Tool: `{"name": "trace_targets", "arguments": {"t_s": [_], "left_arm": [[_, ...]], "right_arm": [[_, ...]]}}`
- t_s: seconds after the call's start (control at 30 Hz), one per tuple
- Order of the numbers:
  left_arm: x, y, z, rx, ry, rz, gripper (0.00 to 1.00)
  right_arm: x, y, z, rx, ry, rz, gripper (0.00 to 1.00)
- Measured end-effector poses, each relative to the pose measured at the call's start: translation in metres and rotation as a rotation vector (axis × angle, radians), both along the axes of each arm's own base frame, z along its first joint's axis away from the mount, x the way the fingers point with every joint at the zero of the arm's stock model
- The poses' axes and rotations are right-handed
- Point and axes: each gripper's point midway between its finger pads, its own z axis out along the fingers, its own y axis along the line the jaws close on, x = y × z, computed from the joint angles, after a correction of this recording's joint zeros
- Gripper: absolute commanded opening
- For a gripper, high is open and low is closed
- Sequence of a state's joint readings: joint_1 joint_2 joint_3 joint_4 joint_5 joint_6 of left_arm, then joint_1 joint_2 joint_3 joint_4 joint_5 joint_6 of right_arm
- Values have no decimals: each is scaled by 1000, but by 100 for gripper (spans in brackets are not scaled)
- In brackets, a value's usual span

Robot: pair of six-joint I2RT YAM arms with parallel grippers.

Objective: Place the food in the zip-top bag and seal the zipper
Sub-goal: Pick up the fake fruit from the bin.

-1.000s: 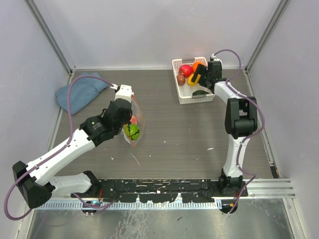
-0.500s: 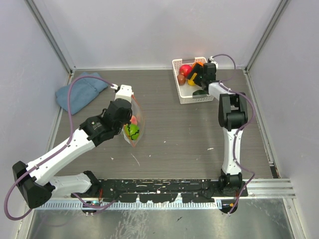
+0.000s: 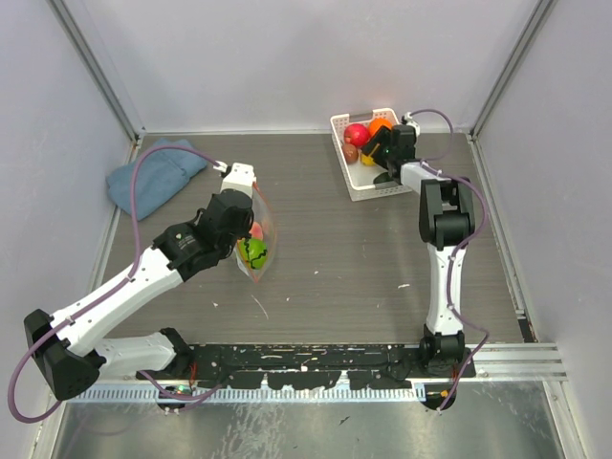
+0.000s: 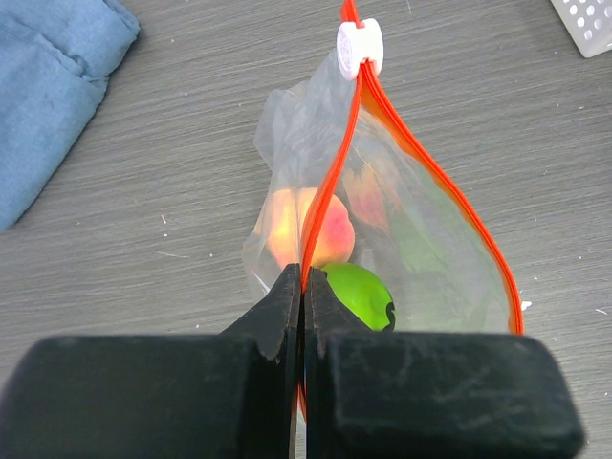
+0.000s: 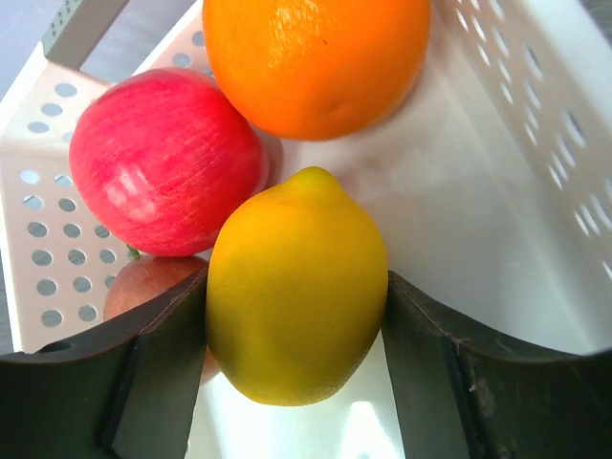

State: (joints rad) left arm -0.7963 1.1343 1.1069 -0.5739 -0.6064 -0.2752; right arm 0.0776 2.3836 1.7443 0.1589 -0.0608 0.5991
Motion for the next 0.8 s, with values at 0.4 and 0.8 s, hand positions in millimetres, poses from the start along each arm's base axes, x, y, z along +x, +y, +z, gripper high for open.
{"name": "trace_targets", "arguments": {"t_s": [0.4, 0.8], "left_arm": [[-1, -3, -1, -9, 7, -15, 0], [-6, -10, 2, -49, 17, -58, 0]], "right_arm": [[-50, -7, 41, -83, -7, 48, 49], [-114, 3, 143, -75, -152, 145, 46]]}}
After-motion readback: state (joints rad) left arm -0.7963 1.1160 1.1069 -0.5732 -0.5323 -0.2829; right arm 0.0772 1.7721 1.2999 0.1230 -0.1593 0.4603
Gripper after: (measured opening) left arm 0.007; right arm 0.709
